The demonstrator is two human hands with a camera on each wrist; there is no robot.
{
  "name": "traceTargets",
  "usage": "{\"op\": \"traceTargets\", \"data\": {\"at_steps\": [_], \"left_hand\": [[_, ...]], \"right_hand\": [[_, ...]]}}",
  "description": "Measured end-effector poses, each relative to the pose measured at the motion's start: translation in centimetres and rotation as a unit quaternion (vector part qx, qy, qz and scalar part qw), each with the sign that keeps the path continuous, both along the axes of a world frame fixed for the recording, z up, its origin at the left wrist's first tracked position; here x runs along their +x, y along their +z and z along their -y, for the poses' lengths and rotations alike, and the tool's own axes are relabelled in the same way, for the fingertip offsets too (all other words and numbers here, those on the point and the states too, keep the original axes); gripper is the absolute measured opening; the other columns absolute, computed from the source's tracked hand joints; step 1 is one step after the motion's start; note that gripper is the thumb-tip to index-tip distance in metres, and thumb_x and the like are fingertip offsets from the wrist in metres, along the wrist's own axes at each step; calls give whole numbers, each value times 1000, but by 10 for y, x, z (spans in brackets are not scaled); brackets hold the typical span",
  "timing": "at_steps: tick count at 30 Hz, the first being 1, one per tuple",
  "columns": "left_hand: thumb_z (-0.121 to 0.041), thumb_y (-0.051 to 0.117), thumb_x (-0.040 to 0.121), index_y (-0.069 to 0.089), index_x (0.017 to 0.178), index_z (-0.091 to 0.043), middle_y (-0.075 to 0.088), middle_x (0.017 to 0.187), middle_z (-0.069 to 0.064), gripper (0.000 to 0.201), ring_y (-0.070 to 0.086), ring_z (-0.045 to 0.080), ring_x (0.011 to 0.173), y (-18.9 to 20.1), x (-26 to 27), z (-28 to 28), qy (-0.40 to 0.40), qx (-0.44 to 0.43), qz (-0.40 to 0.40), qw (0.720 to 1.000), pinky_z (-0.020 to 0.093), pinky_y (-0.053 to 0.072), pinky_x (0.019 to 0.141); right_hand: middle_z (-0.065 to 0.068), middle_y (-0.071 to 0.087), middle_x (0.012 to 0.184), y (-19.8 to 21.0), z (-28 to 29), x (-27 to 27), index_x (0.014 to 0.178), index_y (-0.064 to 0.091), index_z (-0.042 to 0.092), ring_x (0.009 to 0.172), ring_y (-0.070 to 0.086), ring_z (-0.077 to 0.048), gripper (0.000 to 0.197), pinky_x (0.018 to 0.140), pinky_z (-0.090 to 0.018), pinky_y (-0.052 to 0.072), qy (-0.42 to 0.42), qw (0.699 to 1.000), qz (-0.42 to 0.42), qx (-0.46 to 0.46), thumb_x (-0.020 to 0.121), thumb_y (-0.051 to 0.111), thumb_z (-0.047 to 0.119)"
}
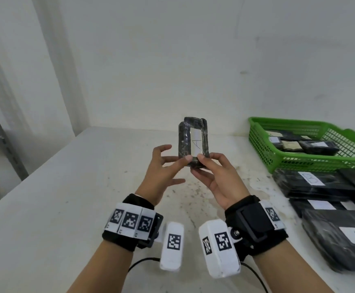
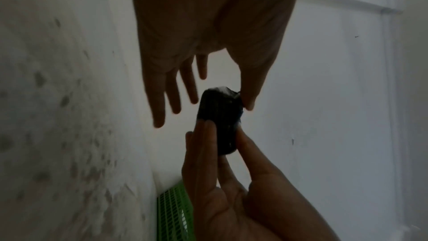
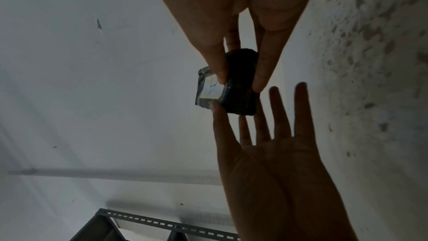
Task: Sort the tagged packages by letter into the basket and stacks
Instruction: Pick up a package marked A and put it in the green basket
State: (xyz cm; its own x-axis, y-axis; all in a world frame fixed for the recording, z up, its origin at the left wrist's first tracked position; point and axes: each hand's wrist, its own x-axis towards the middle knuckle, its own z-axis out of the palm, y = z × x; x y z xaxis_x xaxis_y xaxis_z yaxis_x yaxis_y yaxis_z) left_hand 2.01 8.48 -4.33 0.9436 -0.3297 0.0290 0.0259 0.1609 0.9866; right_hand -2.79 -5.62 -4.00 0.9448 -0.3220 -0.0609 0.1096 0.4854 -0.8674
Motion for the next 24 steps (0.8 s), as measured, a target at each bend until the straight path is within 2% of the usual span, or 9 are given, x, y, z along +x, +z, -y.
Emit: {"op": "traceTargets", "data": {"at_steps": [2,6,8,11,14,17,19,21,24], "left_hand": [[-19,81,80,43,130,-24,63,117,14,63,69,23,104,-6,-5,14,26,-48,25,998,44,60,83],[-22,70,76,54,117,-21,66,107,15,44,71,27,95,-12,-4,16,43,-68,84,993,44,61,81],[-22,64,78,62,105,-20,68,97,13,27,69,24,88,-15,-1,10,31,-58,83,994,43,60,80],[-16,57,90,70,94,-22,62,76,-3,14,60,15,76,-18,0,4,2,-25,87,996,34,58,71],[-14,44,103,72,91,-22,63,86,0,32,60,16,83,-20,-3,4,-8,-14,74,997,30,53,68],[-27,43,104,69,104,-17,62,102,10,28,60,21,95,-20,-8,8,-30,-11,63,998,26,54,69],[-34,51,100,62,118,-14,64,113,11,29,63,24,102,-20,-11,9,-58,-19,68,996,31,58,75],[-33,55,95,56,124,-15,66,121,9,34,67,27,108,-20,-14,10,-85,-28,73,993,40,59,81],[-20,45,104,54,114,-12,69,111,5,16,71,25,97,-14,-18,10,-82,-47,77,993,43,60,76]], "right_hand": [[-18,73,100,-1,7,-6,94,53,11,85,72,-26,16,79,-29,60,0,1000,-6,-24,90,69,11],[-9,69,111,-6,22,-16,100,57,16,92,70,-23,26,75,-30,59,30,984,-56,-164,86,73,31],[-8,64,116,-6,28,-19,116,53,23,100,68,-23,46,76,-30,59,36,983,-45,-172,79,72,42],[-6,67,112,-9,34,-21,137,37,38,103,68,-22,68,82,-35,59,34,987,11,-154,76,68,44],[-4,72,103,-15,35,-24,136,46,34,92,72,-19,52,75,-34,60,44,986,29,-156,87,64,31],[-7,70,103,-22,37,-25,128,55,21,88,72,-22,37,68,-31,60,45,995,21,-92,92,62,17],[-8,67,105,-23,37,-25,124,53,24,88,71,-24,32,65,-31,60,33,997,25,-62,95,58,10],[-6,65,108,-21,36,-26,127,49,32,92,70,-25,39,67,-33,60,33,996,39,-70,98,53,6],[-8,63,122,-18,35,-28,130,51,38,100,69,-26,45,69,-36,60,71,991,46,-101,99,46,5]]}}
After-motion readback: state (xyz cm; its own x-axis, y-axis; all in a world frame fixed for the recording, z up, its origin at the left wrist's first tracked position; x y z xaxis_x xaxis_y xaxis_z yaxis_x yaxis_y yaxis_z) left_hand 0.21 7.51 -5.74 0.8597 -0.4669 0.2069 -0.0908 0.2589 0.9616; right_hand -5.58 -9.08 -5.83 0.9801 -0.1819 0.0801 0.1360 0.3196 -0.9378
